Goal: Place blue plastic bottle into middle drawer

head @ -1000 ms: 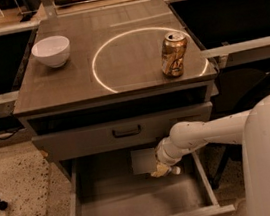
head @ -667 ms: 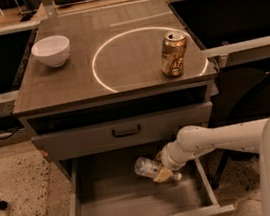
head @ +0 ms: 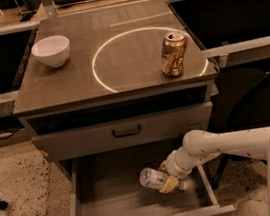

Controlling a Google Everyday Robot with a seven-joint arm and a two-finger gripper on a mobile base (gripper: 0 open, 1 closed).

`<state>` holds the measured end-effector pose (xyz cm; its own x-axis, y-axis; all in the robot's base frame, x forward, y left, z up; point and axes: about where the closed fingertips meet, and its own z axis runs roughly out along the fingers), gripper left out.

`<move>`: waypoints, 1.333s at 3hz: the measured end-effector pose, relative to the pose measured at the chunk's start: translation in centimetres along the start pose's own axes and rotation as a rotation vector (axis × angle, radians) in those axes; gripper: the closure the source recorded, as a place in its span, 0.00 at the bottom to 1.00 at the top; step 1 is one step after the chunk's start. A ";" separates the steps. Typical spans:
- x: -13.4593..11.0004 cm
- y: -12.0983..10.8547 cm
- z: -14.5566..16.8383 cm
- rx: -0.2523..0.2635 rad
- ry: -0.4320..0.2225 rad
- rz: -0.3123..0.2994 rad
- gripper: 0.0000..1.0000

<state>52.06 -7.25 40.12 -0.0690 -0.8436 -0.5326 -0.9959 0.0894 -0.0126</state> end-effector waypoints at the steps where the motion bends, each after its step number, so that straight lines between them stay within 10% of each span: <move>1: 0.1 0.3 0.1 -0.010 0.001 -0.001 0.50; 3: 0.1 0.3 0.1 -0.010 0.001 -0.001 0.04; 4: 0.1 0.3 0.1 -0.010 0.001 -0.001 0.00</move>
Offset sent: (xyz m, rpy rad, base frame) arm -0.0028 -0.0004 -0.0011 -0.0003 0.0076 0.0063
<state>51.77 -7.28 40.00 -0.0676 -0.8442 -0.5318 -0.9965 0.0829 -0.0049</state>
